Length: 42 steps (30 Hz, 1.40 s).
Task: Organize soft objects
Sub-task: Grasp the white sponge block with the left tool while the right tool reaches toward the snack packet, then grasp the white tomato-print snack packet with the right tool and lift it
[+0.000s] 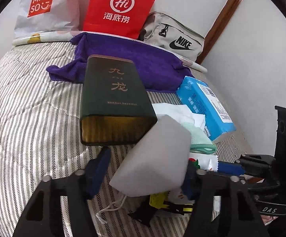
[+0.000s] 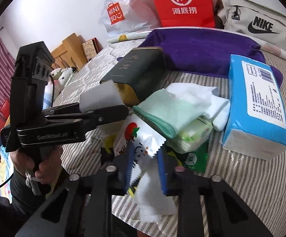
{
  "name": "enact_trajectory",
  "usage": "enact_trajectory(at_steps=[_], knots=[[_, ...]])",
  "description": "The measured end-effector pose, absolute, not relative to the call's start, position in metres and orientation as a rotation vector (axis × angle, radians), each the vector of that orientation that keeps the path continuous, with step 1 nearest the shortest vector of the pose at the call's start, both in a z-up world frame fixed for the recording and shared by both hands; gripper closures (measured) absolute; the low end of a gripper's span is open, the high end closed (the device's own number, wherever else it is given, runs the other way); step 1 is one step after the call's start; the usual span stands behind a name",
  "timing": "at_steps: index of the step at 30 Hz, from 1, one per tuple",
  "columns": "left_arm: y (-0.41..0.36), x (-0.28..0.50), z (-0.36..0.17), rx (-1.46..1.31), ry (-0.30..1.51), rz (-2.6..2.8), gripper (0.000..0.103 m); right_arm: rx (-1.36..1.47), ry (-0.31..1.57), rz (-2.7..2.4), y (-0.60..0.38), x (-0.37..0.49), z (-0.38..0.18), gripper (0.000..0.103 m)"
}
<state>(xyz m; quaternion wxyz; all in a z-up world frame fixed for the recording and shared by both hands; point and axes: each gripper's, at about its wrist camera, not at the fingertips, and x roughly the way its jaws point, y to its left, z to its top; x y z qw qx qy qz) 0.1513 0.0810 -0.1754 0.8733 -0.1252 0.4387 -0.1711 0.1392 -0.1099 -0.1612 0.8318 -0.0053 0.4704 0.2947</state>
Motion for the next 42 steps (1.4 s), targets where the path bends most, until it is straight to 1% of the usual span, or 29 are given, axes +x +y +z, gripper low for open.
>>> enact_trajectory(at_steps=[4, 7, 15, 22, 28, 33, 34, 36, 38, 40, 42], knots=[[0.083, 0.148, -0.177, -0.283, 0.909, -0.375, 0.057, -0.009, 0.95, 0.642, -0.111, 0.132, -0.151, 0.091], [0.083, 0.143, -0.175, -0.276, 0.892, -0.373, 0.058, -0.015, 0.927, 0.637, -0.113, 0.128, -0.147, 0.095], [0.088, 0.133, -0.168, -0.301, 0.869, -0.345, 0.06, -0.016, 0.874, 0.607, -0.135, 0.115, -0.129, 0.096], [0.087, 0.128, -0.167, -0.308, 0.87, -0.307, 0.061, 0.036, 0.848, 0.511, -0.18, 0.107, -0.118, 0.098], [0.086, 0.123, -0.158, -0.292, 0.835, -0.238, 0.062, 0.055, 0.835, 0.443, -0.211, 0.102, -0.117, 0.099], [0.08, 0.126, -0.161, -0.274, 0.86, -0.232, 0.062, 0.075, 0.866, 0.452, -0.222, 0.103, -0.128, 0.099], [0.078, 0.127, -0.162, -0.273, 0.869, -0.23, 0.062, 0.069, 0.877, 0.446, -0.222, 0.104, -0.133, 0.096], [0.077, 0.126, -0.165, -0.273, 0.879, -0.231, 0.062, 0.035, 0.911, 0.431, -0.219, 0.106, -0.143, 0.095], [0.076, 0.125, -0.166, -0.27, 0.889, -0.229, 0.062, 0.015, 0.953, 0.435, -0.218, 0.106, -0.155, 0.084], [0.076, 0.124, -0.166, -0.265, 0.897, -0.228, 0.062, 0.002, 0.972, 0.432, -0.216, 0.105, -0.164, 0.055], [0.077, 0.124, -0.166, -0.264, 0.9, -0.22, 0.062, -0.011, 0.959, 0.427, -0.216, 0.1, -0.169, 0.045]])
